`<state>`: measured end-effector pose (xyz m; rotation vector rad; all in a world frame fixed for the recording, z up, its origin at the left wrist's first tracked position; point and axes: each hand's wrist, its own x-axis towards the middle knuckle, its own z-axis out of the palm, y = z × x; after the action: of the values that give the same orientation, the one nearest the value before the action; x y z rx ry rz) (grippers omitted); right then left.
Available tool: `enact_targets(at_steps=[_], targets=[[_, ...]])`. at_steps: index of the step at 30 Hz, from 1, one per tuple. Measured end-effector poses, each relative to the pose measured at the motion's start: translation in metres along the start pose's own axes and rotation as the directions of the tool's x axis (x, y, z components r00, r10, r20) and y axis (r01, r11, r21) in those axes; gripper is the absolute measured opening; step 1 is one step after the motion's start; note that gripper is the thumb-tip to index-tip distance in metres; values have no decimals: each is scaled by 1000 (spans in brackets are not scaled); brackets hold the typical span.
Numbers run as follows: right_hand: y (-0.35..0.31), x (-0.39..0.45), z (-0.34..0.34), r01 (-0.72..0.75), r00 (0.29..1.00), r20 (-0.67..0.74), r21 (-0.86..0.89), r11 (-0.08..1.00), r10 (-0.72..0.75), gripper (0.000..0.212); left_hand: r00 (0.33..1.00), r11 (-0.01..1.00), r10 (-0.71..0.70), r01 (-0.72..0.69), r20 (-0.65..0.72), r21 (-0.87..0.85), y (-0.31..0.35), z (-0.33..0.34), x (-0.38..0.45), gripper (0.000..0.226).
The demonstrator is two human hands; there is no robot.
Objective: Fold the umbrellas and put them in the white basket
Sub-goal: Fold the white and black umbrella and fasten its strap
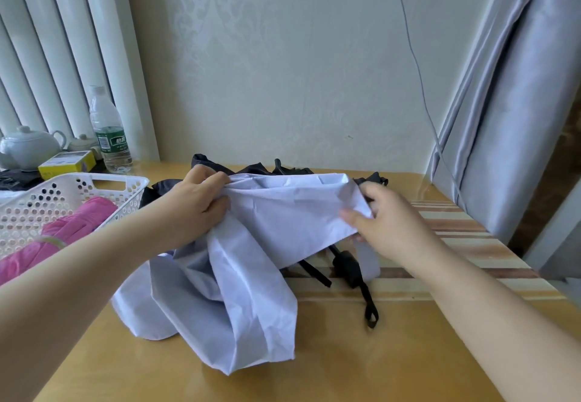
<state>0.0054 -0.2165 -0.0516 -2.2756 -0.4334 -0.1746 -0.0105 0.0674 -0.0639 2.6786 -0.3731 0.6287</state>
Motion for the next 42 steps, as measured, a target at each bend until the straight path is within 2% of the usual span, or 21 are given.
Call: enact_targets(at_steps=[2,4,5,6,9,11,13,16,18,20,22,24,27,28,29,32,34,37,38,40,42], targets=[[8,5,-1,-217,975,12,258,941,221,22,1000,1000,-18,18,-8,16,0,1,-1,67],[10,1,5,-440,898,230,476,761,376,34,1000,999,-15,16,-27,30,0,1,-1,76],[10,-2,10,-478,878,306,583,657,367,35,999,999,-15,16,-31,36,1,1,-1,78],[12,-2,14,-464,884,324,688,558,336,34,999,999,-15,16,-33,43,1,2,-1,77],[12,3,18,-290,937,218,921,261,273,41,999,997,-25,26,-26,66,2,4,2,64],[8,9,14,-181,944,128,971,155,304,39,999,996,-48,49,-17,77,3,5,4,52],[3,12,11,-113,959,79,987,112,272,40,998,995,-51,53,-24,89,4,6,6,52],[-11,9,12,-212,975,200,968,132,96,40,999,992,-28,33,-41,119,8,9,10,66],[-13,12,14,-188,982,184,976,107,47,29,999,990,-26,29,-26,138,8,13,13,71],[-7,20,13,-57,980,57,998,-4,190,27,1000,990,-21,22,-14,143,8,11,14,72],[-1,21,12,14,947,3,999,-50,322,22,1000,992,23,-23,-3,127,8,11,13,76],[5,19,14,-29,930,50,998,-64,364,15,999,993,35,-34,-6,116,7,10,12,76],[4,12,5,-252,909,260,965,-66,327,3,998,996,37,-33,-47,86,5,8,10,75],[5,12,0,-298,903,298,953,-48,309,12,998,996,30,-25,-52,85,4,7,10,75],[3,12,-5,-306,904,303,951,-38,303,20,999,997,19,-16,-48,81,5,7,9,76],[0,17,-4,-79,923,107,993,-90,370,41,998,997,59,-57,-29,54,13,10,11,77],[-2,14,4,1,927,28,997,-77,375,58,998,996,68,-67,-10,54,16,11,12,79],[4,7,6,-130,934,141,990,-55,327,55,1000,999,28,-27,-11,44,11,6,8,70],[6,5,4,-213,920,200,977,0,337,47,1000,999,13,-13,-5,38,9,4,6,61],[10,2,-2,-404,860,296,892,201,416,25,1000,999,1,-2,17,39,6,5,6,49],[12,2,-8,-479,816,198,757,444,543,25,1000,999,-4,3,28,40,5,6,8,38]])
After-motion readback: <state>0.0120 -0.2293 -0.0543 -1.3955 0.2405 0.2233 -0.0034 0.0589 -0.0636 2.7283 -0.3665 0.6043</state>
